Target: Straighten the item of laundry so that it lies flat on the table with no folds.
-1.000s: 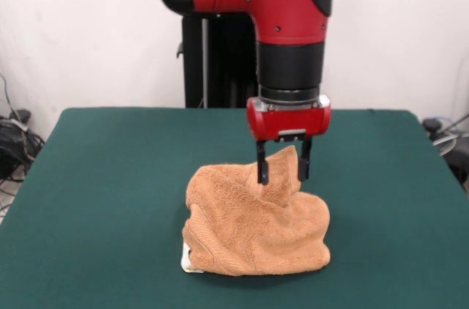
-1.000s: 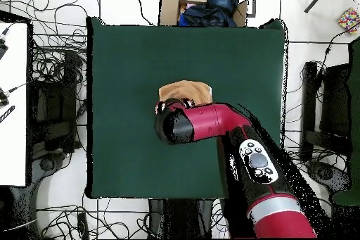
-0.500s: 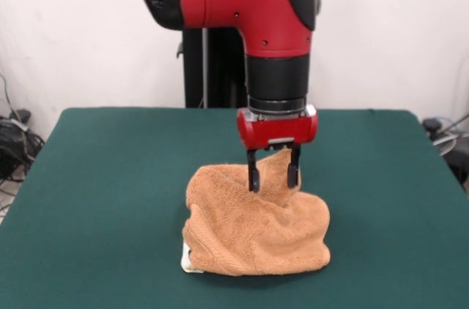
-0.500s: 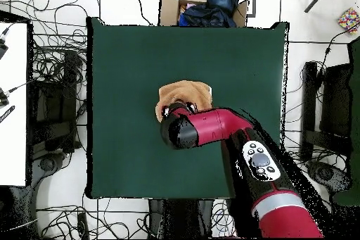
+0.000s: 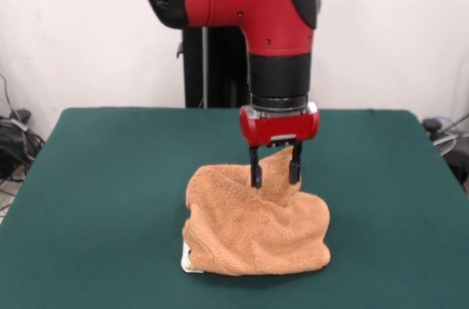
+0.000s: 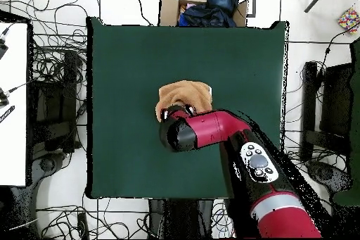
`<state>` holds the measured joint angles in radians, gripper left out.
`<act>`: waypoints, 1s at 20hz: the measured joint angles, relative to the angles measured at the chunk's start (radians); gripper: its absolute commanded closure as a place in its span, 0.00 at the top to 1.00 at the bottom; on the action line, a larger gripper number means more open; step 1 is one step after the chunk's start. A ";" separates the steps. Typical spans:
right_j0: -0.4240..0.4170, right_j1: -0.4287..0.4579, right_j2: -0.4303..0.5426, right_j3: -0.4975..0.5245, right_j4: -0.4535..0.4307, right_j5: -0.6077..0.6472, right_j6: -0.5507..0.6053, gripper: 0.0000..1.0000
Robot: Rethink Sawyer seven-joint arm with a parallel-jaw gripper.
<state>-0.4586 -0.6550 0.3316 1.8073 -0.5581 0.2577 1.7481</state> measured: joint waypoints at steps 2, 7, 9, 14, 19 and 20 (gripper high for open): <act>0.001 -0.023 0.000 0.027 0.000 0.000 0.000 1.00; 0.011 -0.071 0.000 0.074 0.008 0.000 0.000 1.00; 0.017 -0.084 0.000 0.085 0.011 0.000 0.000 1.00; 0.034 -0.099 -0.001 0.101 0.014 0.000 0.000 1.00; 0.051 -0.093 -0.001 0.101 0.014 0.000 0.000 1.00; 0.053 -0.089 -0.001 0.101 0.014 0.000 0.000 1.00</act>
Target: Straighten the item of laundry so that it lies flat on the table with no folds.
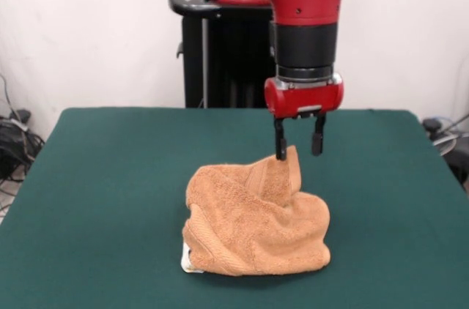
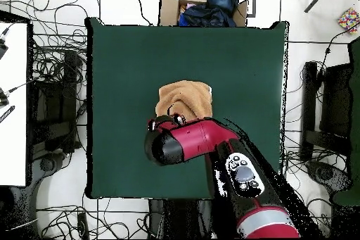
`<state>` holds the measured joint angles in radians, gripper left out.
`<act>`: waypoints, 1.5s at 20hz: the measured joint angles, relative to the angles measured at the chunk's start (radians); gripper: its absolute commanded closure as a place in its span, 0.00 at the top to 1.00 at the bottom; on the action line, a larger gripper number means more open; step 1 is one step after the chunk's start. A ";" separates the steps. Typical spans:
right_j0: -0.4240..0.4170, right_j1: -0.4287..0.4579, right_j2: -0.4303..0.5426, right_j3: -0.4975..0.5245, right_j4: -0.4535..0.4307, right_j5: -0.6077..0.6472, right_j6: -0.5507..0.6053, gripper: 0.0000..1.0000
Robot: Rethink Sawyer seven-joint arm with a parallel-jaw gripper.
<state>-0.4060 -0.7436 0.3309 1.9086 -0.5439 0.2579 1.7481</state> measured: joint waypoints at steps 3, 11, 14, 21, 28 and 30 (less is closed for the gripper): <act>0.000 0.010 -0.001 0.000 0.000 0.000 0.000 1.00; -0.012 0.076 -0.004 -0.010 0.000 -0.017 0.000 1.00; -0.027 0.107 -0.004 -0.015 0.000 -0.035 0.000 1.00; -0.039 0.160 -0.009 -0.025 -0.006 -0.064 0.000 1.00; -0.037 0.192 -0.020 -0.041 -0.028 -0.086 0.000 1.00; -0.037 0.200 -0.028 -0.051 -0.028 -0.088 0.000 1.00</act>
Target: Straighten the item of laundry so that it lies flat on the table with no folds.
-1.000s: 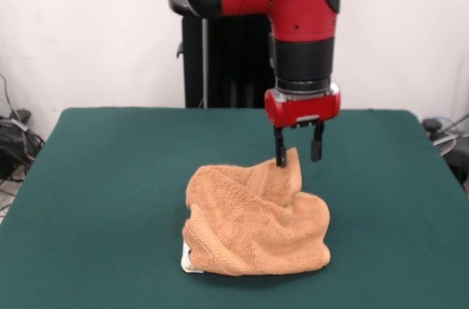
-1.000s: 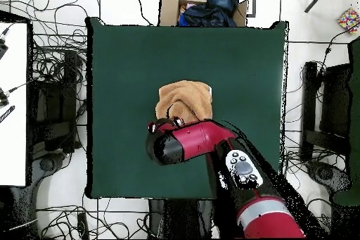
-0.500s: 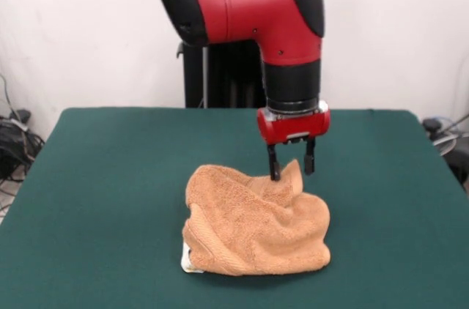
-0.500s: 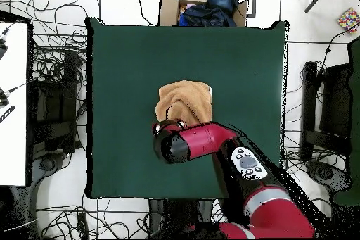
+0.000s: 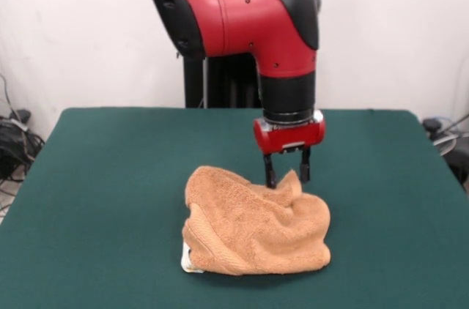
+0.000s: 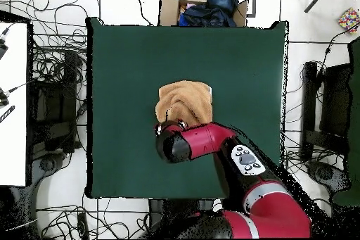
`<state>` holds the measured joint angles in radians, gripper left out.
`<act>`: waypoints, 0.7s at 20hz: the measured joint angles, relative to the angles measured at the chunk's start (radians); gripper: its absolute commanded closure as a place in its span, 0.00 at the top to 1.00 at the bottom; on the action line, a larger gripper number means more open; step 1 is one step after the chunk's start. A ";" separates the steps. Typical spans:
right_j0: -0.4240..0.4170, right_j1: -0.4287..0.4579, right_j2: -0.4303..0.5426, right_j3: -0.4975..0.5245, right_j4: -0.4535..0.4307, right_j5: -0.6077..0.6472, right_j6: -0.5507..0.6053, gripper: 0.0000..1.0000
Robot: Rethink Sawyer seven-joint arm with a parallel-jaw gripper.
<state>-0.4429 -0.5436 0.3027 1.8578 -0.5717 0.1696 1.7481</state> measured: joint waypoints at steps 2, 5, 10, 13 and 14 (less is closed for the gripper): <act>0.000 0.000 -0.004 -0.003 0.000 0.000 0.000 1.00; 0.001 -0.005 -0.009 -0.008 0.000 0.000 0.000 1.00; 0.002 -0.022 -0.009 -0.009 0.000 0.000 0.000 1.00; 0.002 -0.034 -0.009 -0.009 0.000 0.000 0.000 1.00; 0.002 -0.038 -0.009 -0.009 0.000 0.000 0.000 1.00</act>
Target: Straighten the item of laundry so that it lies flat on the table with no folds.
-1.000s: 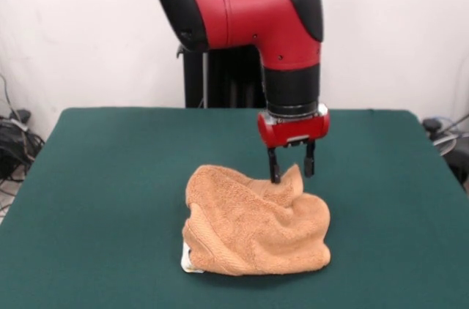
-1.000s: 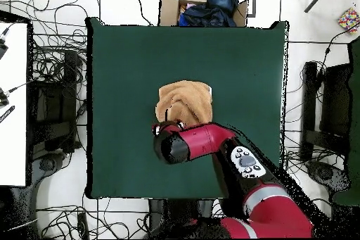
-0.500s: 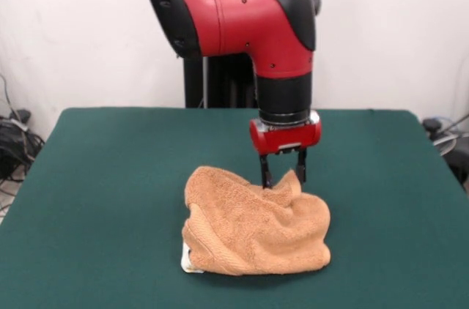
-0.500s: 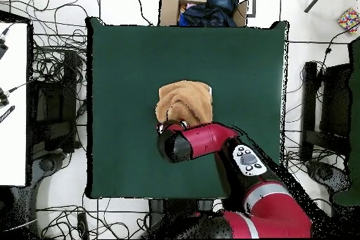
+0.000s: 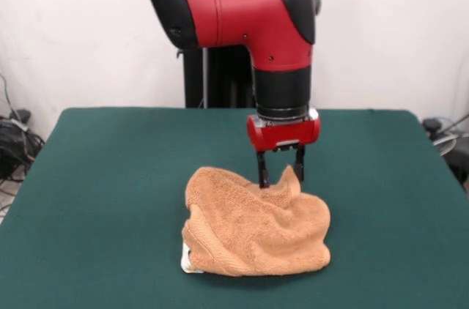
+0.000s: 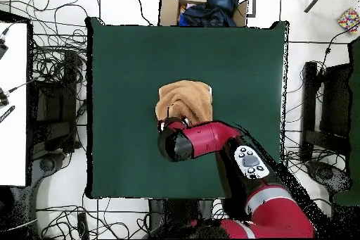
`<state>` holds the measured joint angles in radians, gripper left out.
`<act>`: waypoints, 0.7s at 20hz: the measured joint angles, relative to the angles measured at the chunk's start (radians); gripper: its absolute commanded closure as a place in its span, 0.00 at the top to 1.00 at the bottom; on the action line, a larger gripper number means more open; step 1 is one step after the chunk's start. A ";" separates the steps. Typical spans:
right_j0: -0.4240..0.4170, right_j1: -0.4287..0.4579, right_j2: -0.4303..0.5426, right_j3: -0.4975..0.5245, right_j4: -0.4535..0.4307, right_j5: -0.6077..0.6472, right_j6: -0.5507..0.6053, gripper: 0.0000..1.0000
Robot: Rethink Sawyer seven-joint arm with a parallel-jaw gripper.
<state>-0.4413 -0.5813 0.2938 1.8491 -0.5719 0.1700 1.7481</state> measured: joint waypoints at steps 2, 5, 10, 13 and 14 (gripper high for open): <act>0.000 -0.007 0.000 0.000 0.000 0.000 0.000 1.00; 0.000 -0.019 0.000 0.000 0.000 0.000 0.000 1.00; 0.000 -0.041 0.000 0.000 0.000 0.000 0.000 1.00; 0.000 -0.054 0.000 0.000 0.000 0.000 0.000 1.00; 0.000 -0.056 0.000 0.000 0.000 0.000 0.000 1.00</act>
<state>-0.4413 -0.6375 0.2938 1.8495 -0.5721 0.1702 1.7481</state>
